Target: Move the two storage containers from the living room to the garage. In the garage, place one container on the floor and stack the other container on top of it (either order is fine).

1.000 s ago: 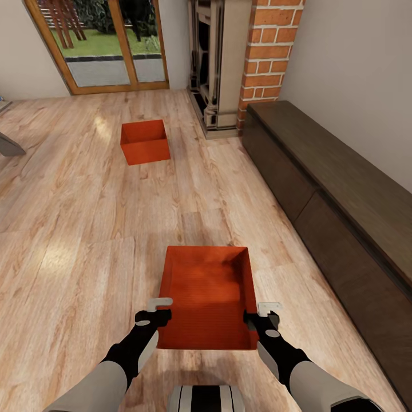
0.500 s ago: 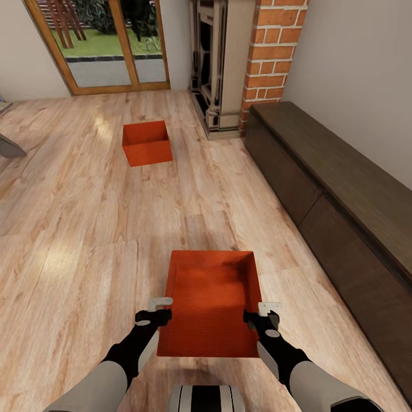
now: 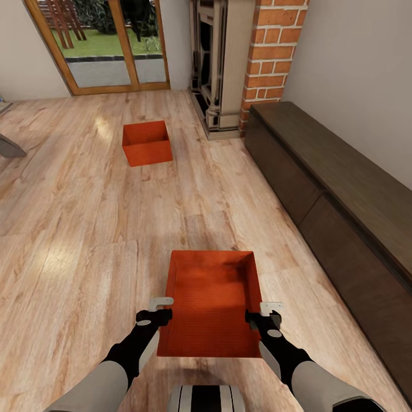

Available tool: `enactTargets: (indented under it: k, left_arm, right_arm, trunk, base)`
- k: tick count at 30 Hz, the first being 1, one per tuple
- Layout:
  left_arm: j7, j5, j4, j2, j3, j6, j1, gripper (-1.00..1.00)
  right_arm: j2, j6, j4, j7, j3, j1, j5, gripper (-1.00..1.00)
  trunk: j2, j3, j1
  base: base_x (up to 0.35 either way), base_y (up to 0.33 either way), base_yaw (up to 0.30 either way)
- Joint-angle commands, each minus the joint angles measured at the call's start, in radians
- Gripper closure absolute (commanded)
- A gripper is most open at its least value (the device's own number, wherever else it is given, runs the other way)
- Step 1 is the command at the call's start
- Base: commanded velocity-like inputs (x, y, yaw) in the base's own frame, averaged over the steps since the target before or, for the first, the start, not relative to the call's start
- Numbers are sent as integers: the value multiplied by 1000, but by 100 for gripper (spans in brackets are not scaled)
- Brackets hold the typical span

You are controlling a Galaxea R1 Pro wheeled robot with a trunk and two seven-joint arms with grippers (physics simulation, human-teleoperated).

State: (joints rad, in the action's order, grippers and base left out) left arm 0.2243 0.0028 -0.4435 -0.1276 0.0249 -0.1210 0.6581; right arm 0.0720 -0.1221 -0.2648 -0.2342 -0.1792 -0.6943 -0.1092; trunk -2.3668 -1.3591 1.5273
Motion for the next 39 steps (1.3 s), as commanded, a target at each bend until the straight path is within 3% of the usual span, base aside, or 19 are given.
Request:
enactTargets:
  k: [1,26,32,39]
  left_arm:
    - [5,0,-2,0,3,-6,0,-100]
    - [1,0,-1,-3,3,-6,0,-100]
    - [-1,0,7,-29,5,-5,0,-100]
    - [-2,-1,9,-40,8,-5,0,-100]
  right_arm:
    - [-1,-4,1,-5,-9,-1,-11,-100]
    - [-6,-5,1,-1,-9,-1,-6,-100]
    - [-6,-5,1,-1,-11,-1,-7,-100]
    - [-6,-5,1,-1,-12,-1,-7,-100]
  trunk:
    - [0,-1,0]
    - [0,-1,0]
    - [0,-1,0]
    - [0,-1,0]
  base:
    - [0,0,0]
    - [0,0,0]
    - [0,0,0]
    - [0,0,0]
